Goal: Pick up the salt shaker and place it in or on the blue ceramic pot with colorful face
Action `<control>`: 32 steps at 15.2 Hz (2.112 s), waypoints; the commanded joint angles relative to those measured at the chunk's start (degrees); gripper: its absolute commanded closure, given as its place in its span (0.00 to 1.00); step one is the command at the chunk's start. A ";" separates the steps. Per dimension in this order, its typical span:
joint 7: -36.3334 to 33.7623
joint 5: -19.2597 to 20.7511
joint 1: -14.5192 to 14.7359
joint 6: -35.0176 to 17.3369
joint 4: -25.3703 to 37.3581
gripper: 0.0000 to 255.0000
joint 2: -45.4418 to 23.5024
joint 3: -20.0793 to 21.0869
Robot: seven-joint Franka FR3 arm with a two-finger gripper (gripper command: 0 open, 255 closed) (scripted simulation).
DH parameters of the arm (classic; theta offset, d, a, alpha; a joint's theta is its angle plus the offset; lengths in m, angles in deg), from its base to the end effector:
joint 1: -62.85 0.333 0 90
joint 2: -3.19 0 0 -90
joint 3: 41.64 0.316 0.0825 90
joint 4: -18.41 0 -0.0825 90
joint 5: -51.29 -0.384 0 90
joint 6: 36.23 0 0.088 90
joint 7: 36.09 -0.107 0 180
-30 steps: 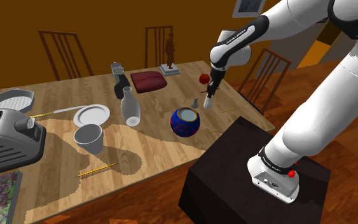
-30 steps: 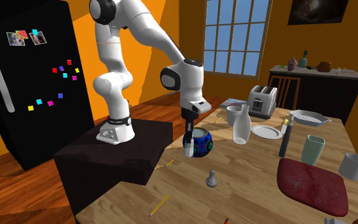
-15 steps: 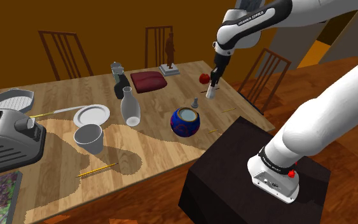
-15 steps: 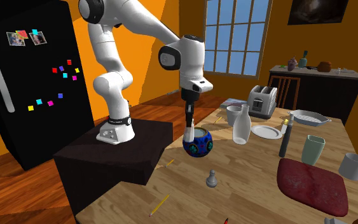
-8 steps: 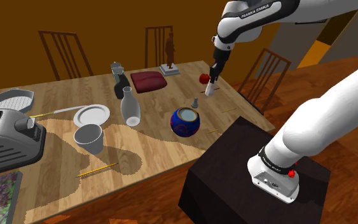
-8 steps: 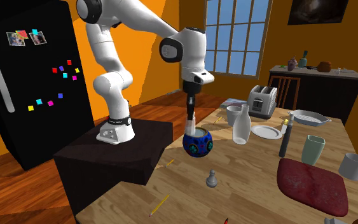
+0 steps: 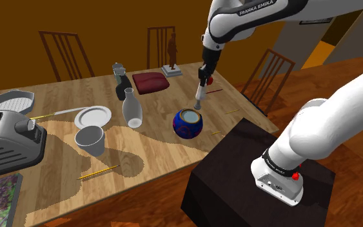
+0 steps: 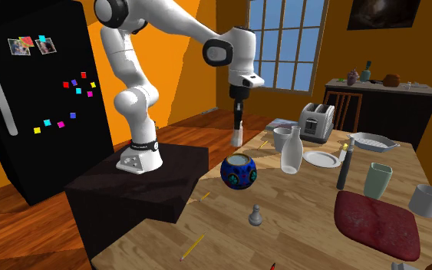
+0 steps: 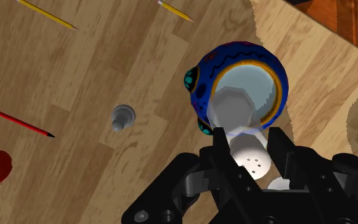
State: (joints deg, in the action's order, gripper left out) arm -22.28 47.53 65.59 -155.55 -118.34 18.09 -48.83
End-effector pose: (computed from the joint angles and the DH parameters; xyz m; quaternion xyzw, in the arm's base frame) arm 0.4504 -0.0325 0.4155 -0.9965 -0.0673 0.0161 0.0474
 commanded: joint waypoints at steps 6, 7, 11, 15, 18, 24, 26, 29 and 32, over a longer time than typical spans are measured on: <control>-7.12 -1.81 3.40 -0.26 1.33 1.00 -1.02 4.74; -7.02 -1.87 3.41 -1.07 0.85 1.00 -1.36 4.73; -6.63 -2.14 3.48 -4.32 -0.95 1.00 -2.83 4.71; -6.20 -2.48 3.56 -7.61 -2.55 1.00 -4.53 4.69; -5.84 -2.77 3.62 -10.09 -3.62 1.00 -5.95 4.68; -4.90 -3.61 3.80 -15.68 -5.60 1.00 -9.62 4.66; -4.90 -3.61 3.80 -15.68 -5.61 1.00 -9.61 4.66; -4.90 -3.61 3.80 -15.68 -5.60 1.00 -9.62 4.66; -4.90 -3.61 3.80 -15.68 -5.60 1.00 -9.62 4.66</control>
State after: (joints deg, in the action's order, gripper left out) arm -27.18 43.92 69.39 -171.23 -123.95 8.47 -44.16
